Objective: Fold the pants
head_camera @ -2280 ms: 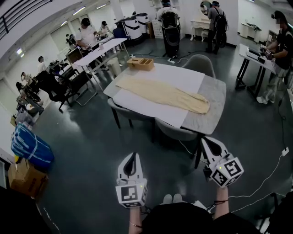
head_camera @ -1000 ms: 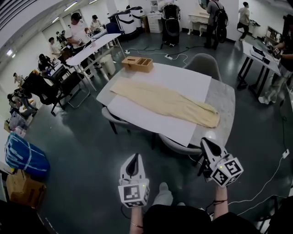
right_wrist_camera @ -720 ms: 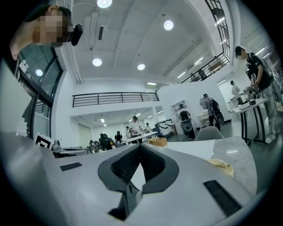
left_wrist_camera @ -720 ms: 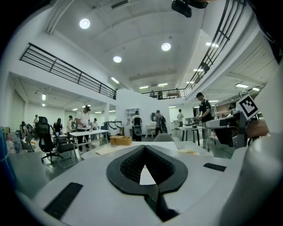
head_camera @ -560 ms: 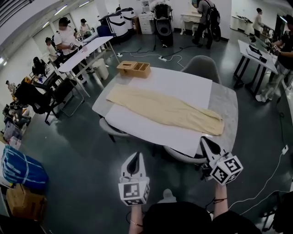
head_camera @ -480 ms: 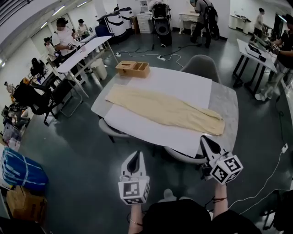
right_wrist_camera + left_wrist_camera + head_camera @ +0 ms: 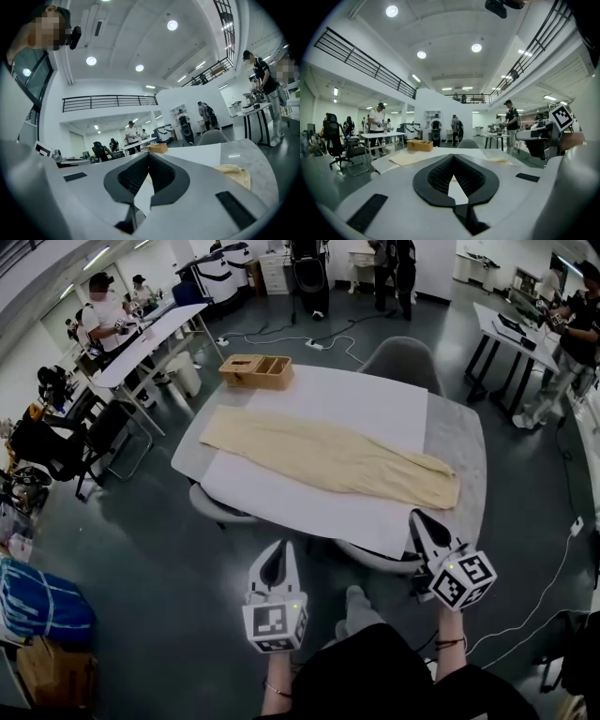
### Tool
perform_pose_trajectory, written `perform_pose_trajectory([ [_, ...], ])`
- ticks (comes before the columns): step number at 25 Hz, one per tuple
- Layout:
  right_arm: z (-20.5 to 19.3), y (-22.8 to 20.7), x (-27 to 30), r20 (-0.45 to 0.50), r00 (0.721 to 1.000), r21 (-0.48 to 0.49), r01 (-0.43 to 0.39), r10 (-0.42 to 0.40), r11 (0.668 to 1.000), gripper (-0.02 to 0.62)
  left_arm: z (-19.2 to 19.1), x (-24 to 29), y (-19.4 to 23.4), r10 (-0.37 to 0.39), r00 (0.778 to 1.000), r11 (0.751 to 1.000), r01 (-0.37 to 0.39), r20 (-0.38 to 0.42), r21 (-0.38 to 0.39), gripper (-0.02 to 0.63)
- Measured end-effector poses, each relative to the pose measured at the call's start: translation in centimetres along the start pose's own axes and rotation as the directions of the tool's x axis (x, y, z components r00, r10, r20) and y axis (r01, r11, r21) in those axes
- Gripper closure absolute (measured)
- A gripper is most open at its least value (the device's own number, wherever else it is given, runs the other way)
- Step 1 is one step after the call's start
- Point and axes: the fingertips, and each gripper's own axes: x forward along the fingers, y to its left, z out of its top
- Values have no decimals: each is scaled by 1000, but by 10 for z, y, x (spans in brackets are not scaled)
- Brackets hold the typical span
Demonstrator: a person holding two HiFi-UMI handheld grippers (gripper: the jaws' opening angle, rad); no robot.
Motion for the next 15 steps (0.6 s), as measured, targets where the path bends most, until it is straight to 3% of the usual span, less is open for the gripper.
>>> perform_pose_trajectory([
  [6, -6, -26, 19, -11, 998, 36, 56, -56, 998, 580, -8, 36, 6, -32, 999, 999, 32, -29, -10, 598],
  [15, -8, -79, 69, -37, 988, 73, 151, -149, 986, 580, -3, 134, 8, -132, 989, 991, 132, -60, -6, 598],
])
